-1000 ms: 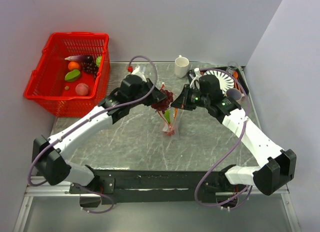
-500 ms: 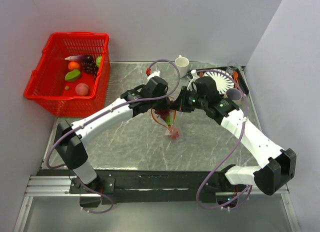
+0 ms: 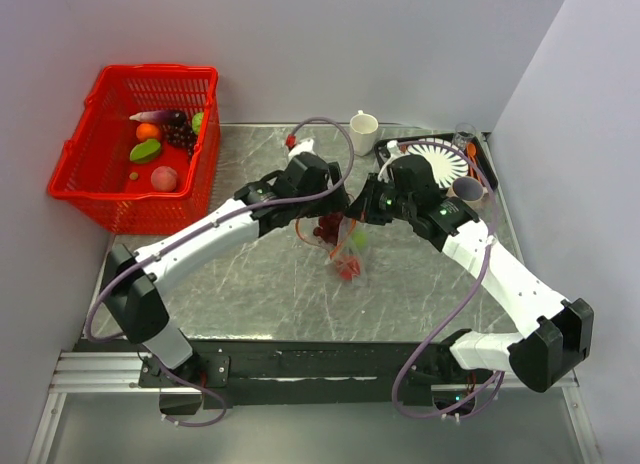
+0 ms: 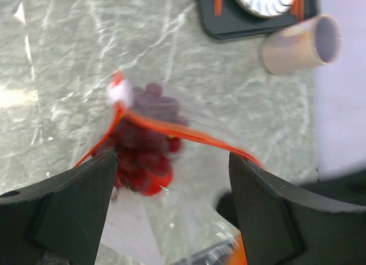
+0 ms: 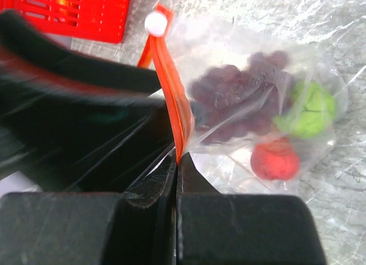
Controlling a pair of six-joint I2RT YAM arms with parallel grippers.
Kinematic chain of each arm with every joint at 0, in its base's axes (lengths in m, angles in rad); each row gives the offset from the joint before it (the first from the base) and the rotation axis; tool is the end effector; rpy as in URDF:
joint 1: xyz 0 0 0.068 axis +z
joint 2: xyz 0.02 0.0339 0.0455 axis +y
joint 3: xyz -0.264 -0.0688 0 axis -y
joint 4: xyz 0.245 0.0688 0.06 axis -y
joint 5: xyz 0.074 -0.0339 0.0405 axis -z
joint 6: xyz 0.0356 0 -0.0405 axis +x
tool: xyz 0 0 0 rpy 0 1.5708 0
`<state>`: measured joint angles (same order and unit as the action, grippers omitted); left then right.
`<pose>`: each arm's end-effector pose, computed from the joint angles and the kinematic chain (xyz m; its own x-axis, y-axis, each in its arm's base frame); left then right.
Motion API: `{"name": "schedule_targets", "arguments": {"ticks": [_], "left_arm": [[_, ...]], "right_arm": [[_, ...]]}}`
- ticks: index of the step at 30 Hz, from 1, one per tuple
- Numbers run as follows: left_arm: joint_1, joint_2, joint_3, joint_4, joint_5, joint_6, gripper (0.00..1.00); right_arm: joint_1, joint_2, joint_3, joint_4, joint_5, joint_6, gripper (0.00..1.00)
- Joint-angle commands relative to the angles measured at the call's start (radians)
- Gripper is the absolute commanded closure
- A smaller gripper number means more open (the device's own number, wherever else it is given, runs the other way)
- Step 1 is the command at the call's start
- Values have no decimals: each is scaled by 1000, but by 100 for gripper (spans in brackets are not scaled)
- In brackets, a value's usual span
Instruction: Place the food in the zip-top bag and seal the zipper
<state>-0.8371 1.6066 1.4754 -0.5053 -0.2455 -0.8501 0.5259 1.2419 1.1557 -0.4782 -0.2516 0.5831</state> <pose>0.2525 -0.2671 0.3403 -0.7056 -0.3058 -0.6392 0.0900 0.8561 -0.5089 0.2339 0.1460 0.3440 -0.7541 0.1789 -0.6320 -0.3030 0.7589 0.5764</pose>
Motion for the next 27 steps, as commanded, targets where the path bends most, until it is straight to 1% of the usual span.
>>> {"name": "schedule_targets", "arguments": {"ticks": [1, 2, 3, 6, 10, 14, 15, 17, 20, 22, 23, 24, 25, 26, 27], "left_arm": [[-10, -82, 120, -24, 40, 59, 19], [-8, -92, 129, -36, 38, 71, 23], [-8, -100, 138, -59, 32, 71, 30], [1, -142, 117, -88, 14, 78, 39], [29, -184, 37, -113, -14, 71, 40], [39, -215, -68, -99, -3, 45, 37], [41, -221, -105, -95, 2, 39, 34], [41, -223, -138, -81, 21, 17, 32], [41, -212, -191, -56, 54, 0, 34], [41, -194, -216, -49, 49, -3, 39], [41, -189, -221, -49, 40, 0, 44], [41, -179, -225, -49, 32, 5, 65], [41, -175, -224, -52, 31, 9, 77], [41, -171, -205, -58, 23, 20, 99], [39, -169, -192, -76, 20, 25, 99]], "right_arm": [[6, -24, -10, 58, 15, 14, 100], [6, -22, -13, 61, 14, 14, 100], [8, -21, -13, 61, 15, 14, 100], [6, -16, -10, 62, 14, 17, 100], [6, -10, 1, 66, 8, 21, 100], [6, -12, 10, 66, 8, 24, 100], [6, -12, 10, 69, 6, 26, 100], [6, -10, 4, 82, -5, 34, 100], [5, -6, 4, 93, -24, 41, 100], [6, -6, 6, 93, -29, 41, 100], [6, -6, 4, 93, -29, 44, 100], [6, -6, 4, 93, -31, 43, 100], [5, -7, 4, 93, -34, 40, 100], [5, -9, 4, 90, -34, 38, 100], [5, -9, 4, 86, -35, 37, 100]]}}
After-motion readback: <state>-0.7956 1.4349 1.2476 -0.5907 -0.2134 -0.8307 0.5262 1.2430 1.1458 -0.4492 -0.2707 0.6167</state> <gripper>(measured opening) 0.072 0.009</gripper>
